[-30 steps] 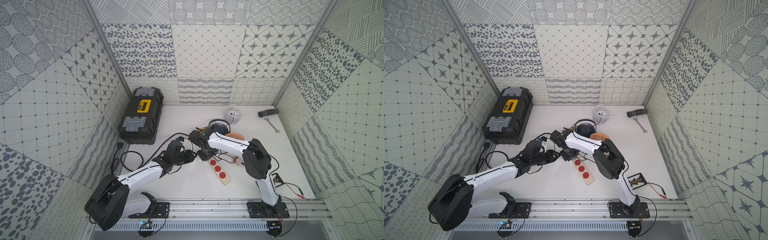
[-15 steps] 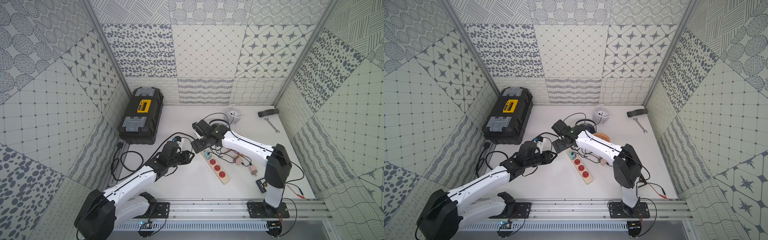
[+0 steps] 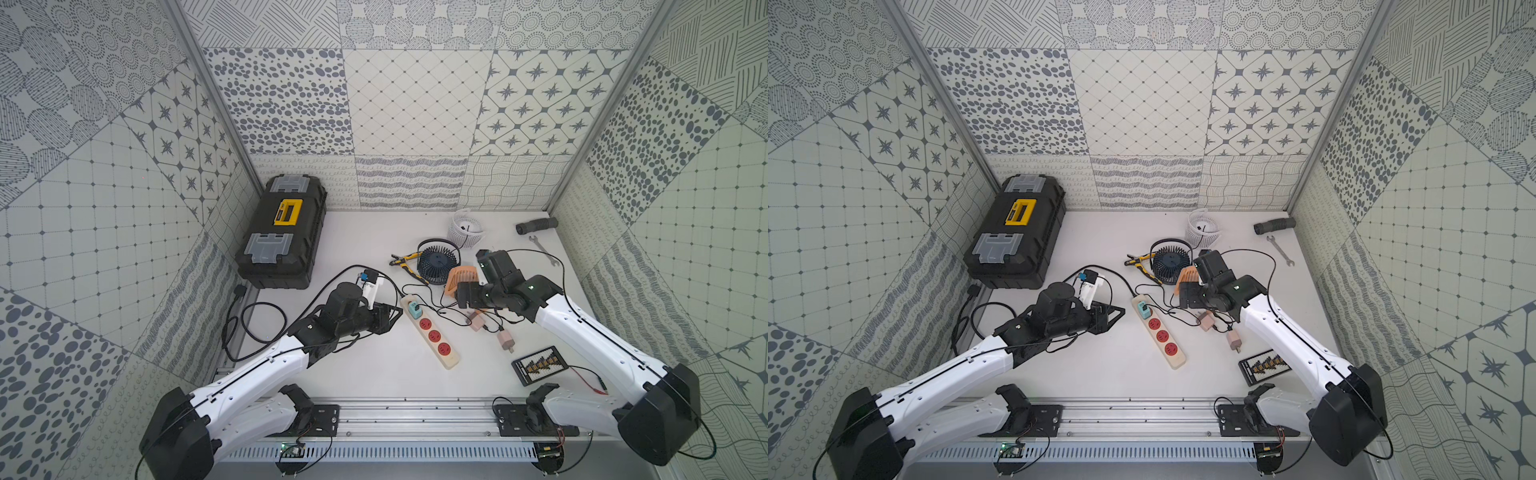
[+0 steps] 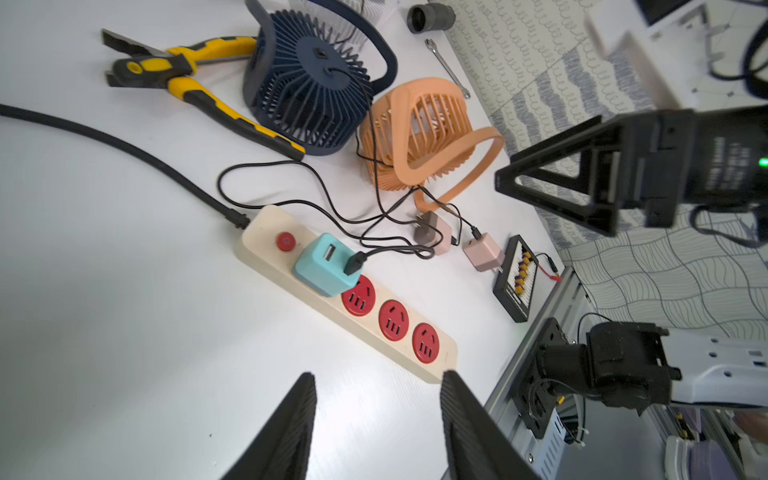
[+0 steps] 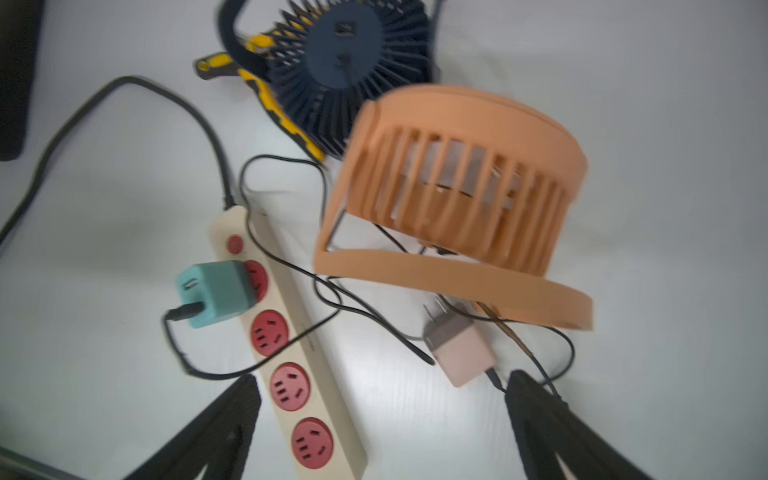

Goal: Plug the desk fan into the power strip
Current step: Pick up the plug from the center of the board.

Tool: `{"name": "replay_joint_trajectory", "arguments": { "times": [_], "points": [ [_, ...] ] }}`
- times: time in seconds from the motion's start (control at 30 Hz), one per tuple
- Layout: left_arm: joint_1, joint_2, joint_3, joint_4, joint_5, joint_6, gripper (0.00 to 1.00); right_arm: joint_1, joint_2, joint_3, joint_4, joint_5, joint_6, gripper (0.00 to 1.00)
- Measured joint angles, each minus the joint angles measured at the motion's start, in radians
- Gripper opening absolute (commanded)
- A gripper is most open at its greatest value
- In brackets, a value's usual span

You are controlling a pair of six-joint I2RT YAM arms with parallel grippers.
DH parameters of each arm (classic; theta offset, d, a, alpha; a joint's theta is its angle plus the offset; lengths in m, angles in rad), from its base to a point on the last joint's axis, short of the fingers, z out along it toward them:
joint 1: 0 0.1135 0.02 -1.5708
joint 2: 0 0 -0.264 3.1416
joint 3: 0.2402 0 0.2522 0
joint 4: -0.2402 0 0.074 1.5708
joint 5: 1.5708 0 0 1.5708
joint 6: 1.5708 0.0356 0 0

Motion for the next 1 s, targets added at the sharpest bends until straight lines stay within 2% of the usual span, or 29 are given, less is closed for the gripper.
{"name": "replay_joint_trajectory", "arguments": {
  "times": [0.17,0.3,0.5,0.67,0.83,1.0],
  "points": [
    [-0.088,0.084,0.026,0.031,-0.004,0.007,0.51,-0.182,-0.073,-0.158,-0.013,-0.039,0.035,0.92],
    [-0.131,0.138,0.045,0.063,-0.007,0.011,0.51,-0.266,-0.073,-0.216,-0.021,-0.061,0.035,0.84],
    [-0.150,0.171,0.052,0.094,-0.008,0.013,0.51,-0.269,-0.005,-0.220,-0.015,-0.109,0.017,0.73],
    [-0.153,0.171,0.052,0.100,-0.012,0.014,0.51,-0.265,0.031,-0.243,-0.006,-0.118,0.011,0.71],
    [-0.153,0.169,0.052,0.100,-0.019,0.013,0.51,-0.222,0.090,-0.246,-0.008,-0.074,0.011,0.71],
    [-0.153,0.165,0.052,0.100,-0.024,0.013,0.52,-0.190,0.138,-0.246,-0.008,-0.038,0.010,0.63]
  ]
}}
